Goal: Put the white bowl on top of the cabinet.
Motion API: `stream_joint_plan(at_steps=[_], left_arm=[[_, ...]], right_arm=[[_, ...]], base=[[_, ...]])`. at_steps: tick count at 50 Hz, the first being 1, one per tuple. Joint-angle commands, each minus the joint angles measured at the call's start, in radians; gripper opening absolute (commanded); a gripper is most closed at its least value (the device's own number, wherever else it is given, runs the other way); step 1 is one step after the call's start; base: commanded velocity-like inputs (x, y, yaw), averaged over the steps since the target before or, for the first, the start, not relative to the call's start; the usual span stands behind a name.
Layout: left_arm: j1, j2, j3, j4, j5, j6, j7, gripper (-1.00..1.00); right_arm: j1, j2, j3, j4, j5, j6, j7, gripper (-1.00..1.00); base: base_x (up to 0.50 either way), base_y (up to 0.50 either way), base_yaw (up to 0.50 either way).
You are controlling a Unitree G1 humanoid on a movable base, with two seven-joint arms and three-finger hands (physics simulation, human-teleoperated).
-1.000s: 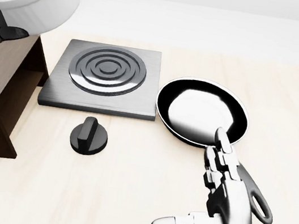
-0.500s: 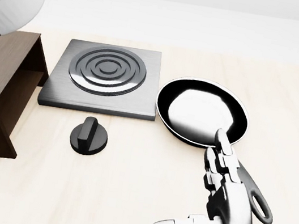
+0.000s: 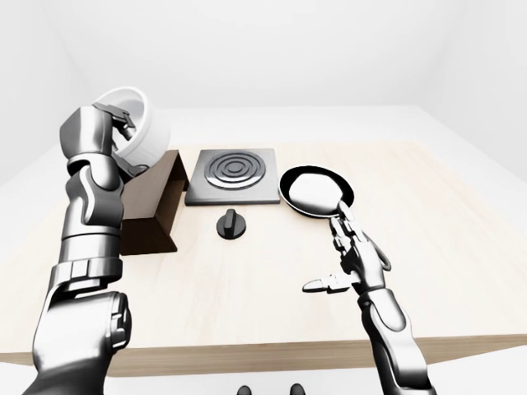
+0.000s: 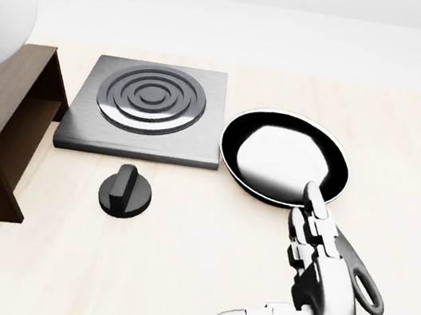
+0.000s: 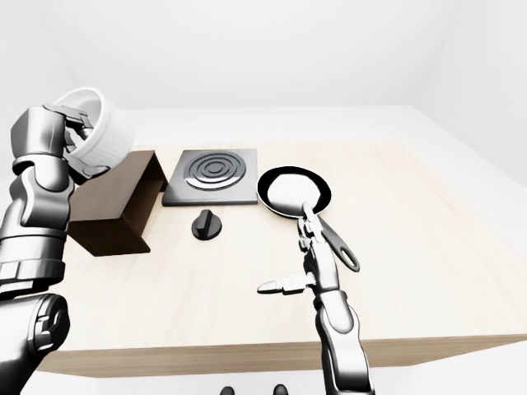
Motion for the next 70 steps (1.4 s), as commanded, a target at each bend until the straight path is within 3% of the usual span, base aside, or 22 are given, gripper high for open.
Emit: stream_joint_plan(at_steps=[1,18,70], left_arm=[[-0.033,0.015,0.004,0.112,-0.051,0.000,0.108,-1.00],[-0.084,0.035,-0.016,0.303,-0.103,0.000,0.195,-1.00],[-0.109,0.021,-0.048,0.495,-0.141,0.000,0.285,-1.00]], right_arm=[[0.003,0.000,0.000,-0.001,-0.001,0.000,0.000,1.00],[0.006,0.000,0.002,-0.006,-0.002,0.000,0.001,1.00],[-0.007,0.001,0.009,0.022,-0.010,0.000,-0.002,1.00]], base=[[0.00,0.00,0.00],[0.00,0.00,0.00],[0.00,0.00,0.00]])
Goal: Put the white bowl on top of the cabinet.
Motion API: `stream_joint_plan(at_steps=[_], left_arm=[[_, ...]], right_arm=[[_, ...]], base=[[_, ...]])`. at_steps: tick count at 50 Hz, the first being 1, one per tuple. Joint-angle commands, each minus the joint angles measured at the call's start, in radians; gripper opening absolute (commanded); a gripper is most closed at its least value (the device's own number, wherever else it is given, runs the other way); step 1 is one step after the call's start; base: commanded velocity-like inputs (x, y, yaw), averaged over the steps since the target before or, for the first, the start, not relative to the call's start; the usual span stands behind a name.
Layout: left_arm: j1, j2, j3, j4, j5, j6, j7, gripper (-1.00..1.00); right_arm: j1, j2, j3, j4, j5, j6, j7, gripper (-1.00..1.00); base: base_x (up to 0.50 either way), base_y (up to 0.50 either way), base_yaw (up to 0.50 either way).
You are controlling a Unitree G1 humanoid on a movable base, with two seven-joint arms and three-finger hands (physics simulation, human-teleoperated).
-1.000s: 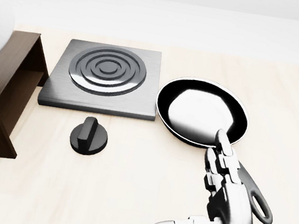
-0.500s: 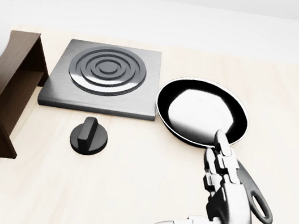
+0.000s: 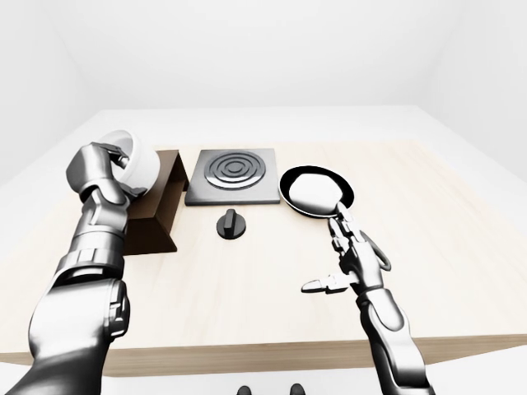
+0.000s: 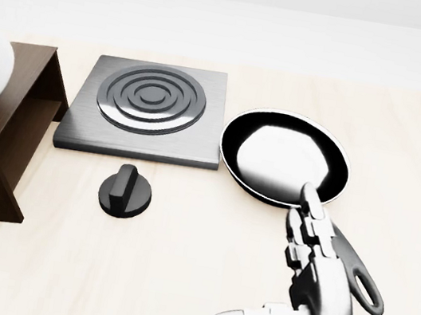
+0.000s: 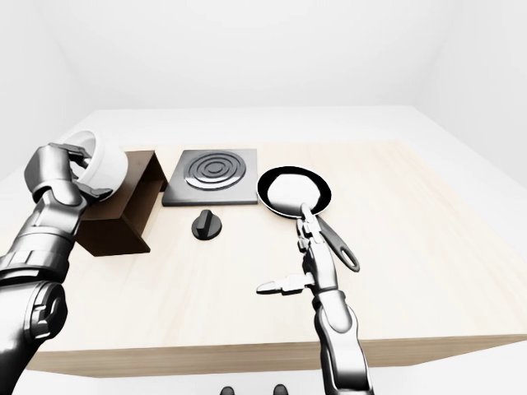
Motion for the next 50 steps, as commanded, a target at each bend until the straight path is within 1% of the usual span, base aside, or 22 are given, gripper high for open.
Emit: stream_joint_plan(at_steps=[1,13,24,32,50], left_arm=[[-0.014,0.002,0.001,0.008,0.014,0.000,0.044,-1.00],[-0.013,0.011,-0.001,0.000,0.019,0.000,0.042,-1.00],[-0.015,0.009,-0.003,0.005,0.026,0.000,0.048,-1.00],[-0.030,0.015,-0.001,0.037,0.025,0.000,0.059,-1.00],[-0.028,0.012,-0.005,0.056,0.022,0.000,0.070,-1.00]], right_arm=[[-0.003,0.002,0.005,0.010,-0.005,0.000,-0.002,1.00],[-0.005,0.001,0.005,0.018,-0.005,0.000,-0.001,1.00],[0.001,0.001,0.010,0.014,-0.008,-0.001,0.000,1.00],[0.004,0.000,0.009,0.008,-0.008,0.000,0.002,1.00],[-0.001,0.002,0.015,0.023,-0.015,-0.006,0.000,1.00]], base=[[0.00,0.00,0.00],[0.00,0.00,0.00],[0.00,0.00,0.00],[0.00,0.00,0.00],[0.00,0.00,0.00]])
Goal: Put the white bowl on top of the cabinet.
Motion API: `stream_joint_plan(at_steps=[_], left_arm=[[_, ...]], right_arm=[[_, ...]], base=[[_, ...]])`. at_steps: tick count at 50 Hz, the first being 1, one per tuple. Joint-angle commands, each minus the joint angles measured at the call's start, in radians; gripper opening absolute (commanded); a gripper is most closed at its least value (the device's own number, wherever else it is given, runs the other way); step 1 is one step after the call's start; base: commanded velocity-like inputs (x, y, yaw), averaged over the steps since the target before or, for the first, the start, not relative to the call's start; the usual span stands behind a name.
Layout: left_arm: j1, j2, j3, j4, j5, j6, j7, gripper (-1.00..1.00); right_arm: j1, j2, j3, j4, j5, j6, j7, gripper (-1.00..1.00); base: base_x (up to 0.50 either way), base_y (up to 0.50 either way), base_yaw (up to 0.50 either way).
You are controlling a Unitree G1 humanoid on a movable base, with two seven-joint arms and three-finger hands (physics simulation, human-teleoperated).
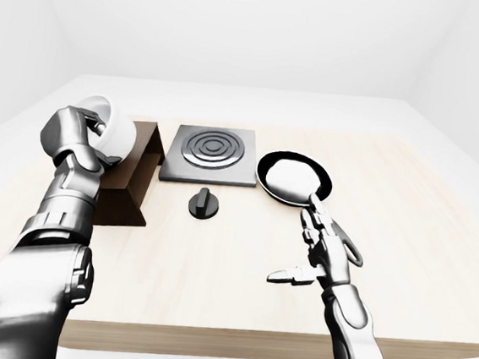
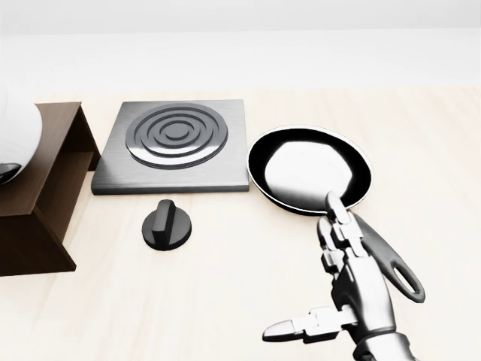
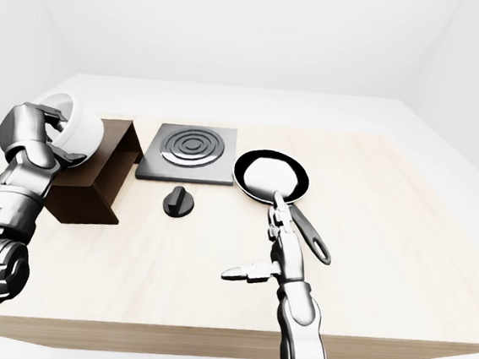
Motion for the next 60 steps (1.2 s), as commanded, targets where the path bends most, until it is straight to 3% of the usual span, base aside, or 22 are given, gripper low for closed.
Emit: stream_joint_plan(at_steps=[1,23,24,60], left_arm=[[-0.002,0.015,-0.001,0.011,0.030,0.000,0.037,-1.00],[-0.010,0.013,-0.002,0.053,0.025,0.000,0.056,-1.00],[-0.010,0.013,-0.007,0.043,0.029,0.000,0.053,1.00],[-0.008,0.004,-0.007,0.027,0.038,0.000,0.051,1.00]], right_arm=[[0.000,0.000,0.003,0.002,-0.003,-0.001,0.000,1.00],[0.000,0.000,0.006,0.005,-0.007,-0.004,0.001,1.00],[0.000,0.001,0.010,0.007,-0.009,-0.006,0.000,1.00],[0.012,0.001,0.015,-0.004,-0.011,-0.009,0.004,1.00]], base=[[0.00,0.00,0.00],[0.00,0.00,0.00],[0.00,0.00,0.00],[0.00,0.00,0.00]])
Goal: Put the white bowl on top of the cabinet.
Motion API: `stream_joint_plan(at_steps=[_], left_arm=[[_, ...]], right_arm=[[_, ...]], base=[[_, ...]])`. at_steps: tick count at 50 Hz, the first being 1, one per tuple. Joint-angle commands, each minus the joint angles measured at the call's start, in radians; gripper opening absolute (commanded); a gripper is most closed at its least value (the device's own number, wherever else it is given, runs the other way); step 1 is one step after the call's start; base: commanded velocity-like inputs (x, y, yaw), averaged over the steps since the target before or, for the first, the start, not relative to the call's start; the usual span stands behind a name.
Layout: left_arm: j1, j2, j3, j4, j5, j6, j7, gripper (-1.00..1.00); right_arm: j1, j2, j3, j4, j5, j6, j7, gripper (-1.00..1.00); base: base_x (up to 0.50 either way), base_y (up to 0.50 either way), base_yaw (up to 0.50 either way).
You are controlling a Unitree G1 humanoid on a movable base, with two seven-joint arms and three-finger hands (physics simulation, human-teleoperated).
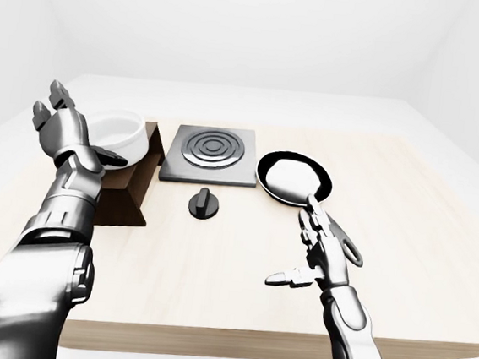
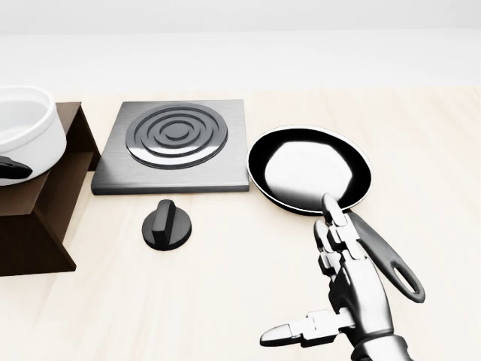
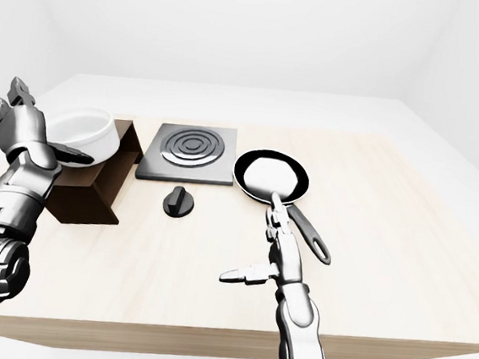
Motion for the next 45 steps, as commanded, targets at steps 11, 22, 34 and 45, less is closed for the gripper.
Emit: stream_joint_plan(at_steps=[11,22,34,45], left_arm=[[0.000,0.005,0.004,0.002,0.010,0.000,0.011,1.00],[0.014,0.000,0.003,-0.016,0.008,0.000,0.000,1.00],[0.309,-0.095,0.029,-0.652,0.072,0.000,-0.259,1.00],[0.508,-0.215,0.045,-1.049,0.194,0.000,-0.383,1.00]], right_arm=[[-0.003,0.000,0.001,0.009,-0.001,-0.005,0.001,1.00],[-0.008,-0.001,-0.002,0.014,-0.001,-0.003,0.002,1.00],[-0.149,-0.011,-0.053,0.162,0.011,0.005,-0.030,1.00],[-0.226,-0.026,-0.076,0.254,0.016,-0.016,-0.072,1.00]], base=[[0.00,0.00,0.00],[0.00,0.00,0.00],[0.00,0.00,0.00],[0.00,0.00,0.00]])
